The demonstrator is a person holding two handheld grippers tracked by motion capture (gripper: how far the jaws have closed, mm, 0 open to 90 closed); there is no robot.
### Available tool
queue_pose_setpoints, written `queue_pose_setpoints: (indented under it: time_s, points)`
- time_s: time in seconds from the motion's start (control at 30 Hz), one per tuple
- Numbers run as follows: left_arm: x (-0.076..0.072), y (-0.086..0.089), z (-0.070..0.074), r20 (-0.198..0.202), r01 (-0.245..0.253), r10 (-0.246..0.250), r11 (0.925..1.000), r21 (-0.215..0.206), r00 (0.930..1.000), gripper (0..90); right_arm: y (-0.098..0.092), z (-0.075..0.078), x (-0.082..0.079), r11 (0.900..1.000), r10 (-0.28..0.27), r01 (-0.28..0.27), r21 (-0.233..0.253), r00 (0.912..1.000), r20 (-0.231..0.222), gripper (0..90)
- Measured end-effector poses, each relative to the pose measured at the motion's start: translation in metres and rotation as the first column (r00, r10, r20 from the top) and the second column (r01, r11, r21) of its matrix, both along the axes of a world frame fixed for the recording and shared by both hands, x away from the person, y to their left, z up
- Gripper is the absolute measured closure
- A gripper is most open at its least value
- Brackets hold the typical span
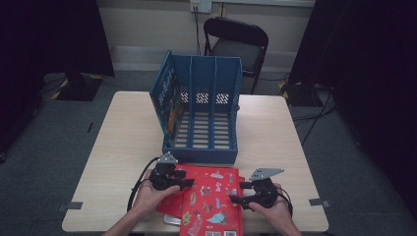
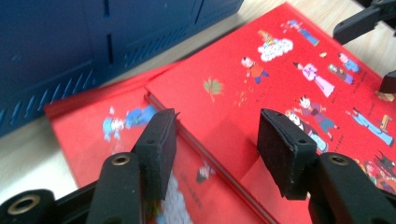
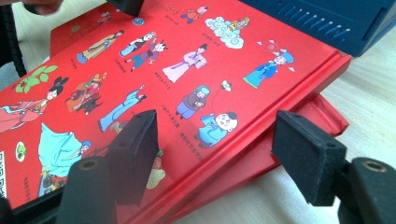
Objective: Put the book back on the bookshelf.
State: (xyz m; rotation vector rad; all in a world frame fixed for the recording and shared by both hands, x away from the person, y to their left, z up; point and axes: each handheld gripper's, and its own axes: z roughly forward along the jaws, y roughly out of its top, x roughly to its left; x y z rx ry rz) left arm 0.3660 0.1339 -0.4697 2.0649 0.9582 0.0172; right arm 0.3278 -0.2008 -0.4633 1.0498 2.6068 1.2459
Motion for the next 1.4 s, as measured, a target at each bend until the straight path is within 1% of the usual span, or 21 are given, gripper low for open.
queue_pose_setpoints:
  time_s: [0.03,0.07,0.17,0.3,0.33,0.4,0.43,0.53,0.67,0.77,0.83,0.93,0.97,1.0,1.03,1.13,1.2,1.27,1.33,1.37,1.4]
  points:
    - [-0.001,0.000,0.001,-0.023,-0.001,0.001,1.0000,0.001,0.9997,45.3,0.000,0.000,0.000,1.000,0.000,0.000,-0.003,1.0000,0.002,31.1]
    - [-0.002,0.001,0.002,-0.028,-0.001,0.001,1.0000,0.004,0.9996,42.5,0.000,0.000,0.000,1.000,0.001,-0.001,-0.005,1.0000,0.004,31.2]
    - [-0.007,-0.001,0.002,-0.027,-0.034,0.034,0.9994,0.006,0.9991,42.5,0.000,0.000,0.000,1.000,0.001,-0.001,-0.001,1.0000,0.004,31.4]
    - [-0.005,-0.004,0.001,-0.054,-0.027,0.025,0.9992,-0.030,0.9982,40.8,0.000,0.000,0.000,1.000,0.002,-0.002,-0.002,1.0000,0.005,31.4]
    - [-0.005,-0.006,0.001,-0.064,-0.062,0.059,0.9971,-0.045,0.9962,40.0,0.000,0.000,0.000,1.000,0.002,-0.002,-0.005,1.0000,0.006,31.4]
    - [-0.003,-0.006,0.000,-0.098,-0.095,0.087,0.9927,-0.075,0.9914,37.6,0.000,0.000,0.000,1.000,0.003,-0.003,-0.004,1.0000,0.006,31.4]
    - [-0.003,-0.006,0.000,-0.098,-0.095,0.087,0.9927,-0.075,0.9914,37.7,0.000,0.000,0.000,1.000,0.003,-0.003,-0.004,1.0000,0.006,31.4]
    - [-0.002,-0.006,-0.002,-0.113,-0.143,0.130,0.9832,-0.113,0.9850,36.8,0.000,-0.001,0.000,1.000,0.003,-0.003,-0.002,1.0000,0.008,31.4]
    - [-0.002,-0.004,-0.004,-0.125,-0.153,0.134,0.9763,-0.153,0.9830,34.8,0.000,-0.001,0.000,1.000,0.004,-0.004,-0.001,0.9999,0.009,31.4]
    - [-0.001,-0.003,-0.004,-0.133,-0.156,0.136,0.9750,-0.158,0.9818,36.4,0.000,-0.001,0.000,1.000,0.004,-0.004,-0.001,0.9999,0.010,31.3]
    - [0.000,0.002,-0.006,-0.173,-0.173,0.139,0.9650,-0.197,0.9750,37.2,0.000,-0.001,0.000,1.000,0.002,-0.002,0.001,1.0000,0.010,31.2]
    - [0.000,0.005,-0.007,-0.198,-0.176,0.134,0.9601,-0.217,0.9711,39.3,0.000,-0.001,0.000,1.000,0.002,-0.002,0.003,1.0000,0.010,31.2]
    - [0.000,0.006,-0.007,-0.194,-0.171,0.129,0.9603,-0.220,0.9725,40.2,0.000,-0.001,-0.001,1.000,0.000,0.000,0.004,1.0000,0.008,31.2]
    - [-0.001,0.007,-0.007,-0.208,-0.182,0.133,0.9550,-0.234,0.9690,40.2,0.000,-0.001,-0.001,1.000,0.000,0.000,0.005,1.0000,0.009,31.2]
    - [-0.001,0.007,-0.007,-0.208,-0.182,0.133,0.9550,-0.234,0.9690,40.8,0.000,-0.001,-0.001,1.000,0.000,0.000,0.005,1.0000,0.009,31.2]
    - [-0.003,0.011,-0.003,-0.225,-0.196,0.132,0.9359,-0.293,0.9655,41.9,0.000,-0.001,-0.001,1.000,-0.002,0.002,0.004,0.9999,0.010,31.1]
    - [-0.004,0.014,0.000,-0.220,-0.189,0.124,0.9327,-0.307,0.9675,43.8,0.000,-0.001,-0.001,1.000,-0.002,0.002,0.004,0.9999,0.010,30.6]
    - [-0.008,0.014,0.000,-0.235,-0.203,0.128,0.9205,-0.334,0.9635,43.9,0.000,-0.001,-0.001,1.000,0.000,0.000,0.006,1.0000,0.009,30.2]
    - [-0.010,0.015,0.000,-0.233,-0.202,0.124,0.9160,-0.347,0.9645,46.9,0.000,-0.001,0.000,1.000,0.001,-0.001,0.008,1.0000,0.006,30.2]
    - [-0.010,0.015,0.000,-0.233,-0.202,0.124,0.9160,-0.347,0.9645,54.1,0.000,-0.001,0.000,1.000,0.001,-0.001,0.008,1.0000,0.006,30.2]
    - [-0.012,0.010,-0.003,-0.275,-0.138,0.023,0.9020,-0.409,0.9612,54.1,0.000,-0.001,0.000,1.000,0.002,-0.002,0.010,1.0000,0.005,30.0]
